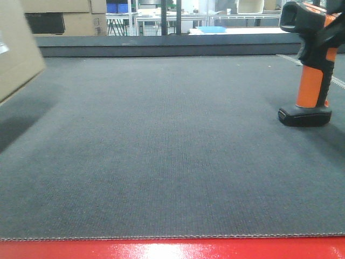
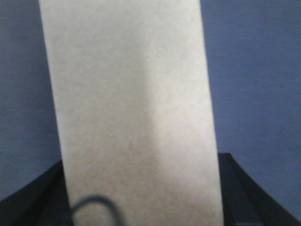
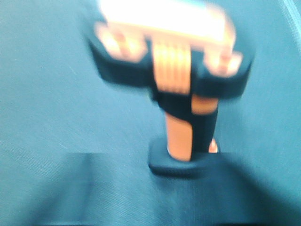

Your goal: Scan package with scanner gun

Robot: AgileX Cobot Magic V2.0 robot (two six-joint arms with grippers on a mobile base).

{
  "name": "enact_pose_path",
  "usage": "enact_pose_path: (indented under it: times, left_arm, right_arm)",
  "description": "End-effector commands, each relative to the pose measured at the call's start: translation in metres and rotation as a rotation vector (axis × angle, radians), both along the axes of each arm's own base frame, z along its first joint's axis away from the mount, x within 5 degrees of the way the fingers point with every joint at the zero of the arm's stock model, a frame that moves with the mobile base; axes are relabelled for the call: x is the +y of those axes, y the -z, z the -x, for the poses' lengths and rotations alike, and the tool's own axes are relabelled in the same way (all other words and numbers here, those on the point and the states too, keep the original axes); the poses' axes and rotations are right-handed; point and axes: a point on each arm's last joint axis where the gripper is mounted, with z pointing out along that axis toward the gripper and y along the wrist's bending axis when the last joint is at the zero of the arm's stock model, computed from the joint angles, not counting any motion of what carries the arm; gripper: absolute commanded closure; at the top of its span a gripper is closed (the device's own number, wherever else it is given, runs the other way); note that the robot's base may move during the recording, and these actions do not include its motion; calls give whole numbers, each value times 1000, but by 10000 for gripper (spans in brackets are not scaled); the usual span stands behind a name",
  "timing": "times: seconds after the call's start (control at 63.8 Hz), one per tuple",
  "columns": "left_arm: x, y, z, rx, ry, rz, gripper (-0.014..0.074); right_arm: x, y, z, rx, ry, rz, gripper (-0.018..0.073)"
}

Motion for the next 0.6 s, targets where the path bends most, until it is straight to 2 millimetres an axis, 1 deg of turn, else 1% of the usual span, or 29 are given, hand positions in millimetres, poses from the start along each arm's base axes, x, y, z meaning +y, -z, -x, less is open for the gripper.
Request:
enact_pose_path:
  times: [0.0, 0.047, 0.063, 0.204, 0.282, 0.298, 0.361, 0.423, 0.486, 0.502, 0.549, 0.58]
  left_arm:
    - [2, -3, -5, -54, -13, -37, 708]
    - [4, -2, -7, -67, -15, -49, 708]
    - [4, -2, -8, -69, -15, -55, 708]
    - [8, 12, -19, -30, -14, -86, 708]
    - [9, 24, -26, 7, -13, -86, 708]
    - [12, 51, -42, 81, -8, -96, 706]
    - [12, 54, -42, 97, -8, -94, 689]
    - [12, 56, -42, 111, -8, -93, 622]
    - [12, 56, -41, 120, -7, -92, 512]
    - [12, 56, -41, 121, -7, -92, 482]
    - [12, 56, -41, 123, -7, -94, 357]
    - [12, 56, -41, 124, -7, -92, 295]
  right_arm:
    - [-3, -12, 11, -58, -13, 21, 615]
    - [-5, -19, 17, -87, -22, 32, 713]
    - [-5, -21, 19, -96, -25, 37, 730]
    - [-9, -39, 36, -194, -35, 53, 720]
    - [-11, -48, 45, -240, -33, 45, 720]
    - [-14, -58, 56, -297, -31, 32, 720]
    - [-14, -58, 56, -297, -31, 32, 720]
    - [-14, -58, 56, -297, -31, 32, 720]
    - [-14, -58, 56, -297, -31, 32, 720]
    - [-14, -58, 56, -297, -31, 32, 720]
    - [-14, -58, 56, -297, -31, 32, 720]
    - [-14, -58, 56, -297, -31, 32, 720]
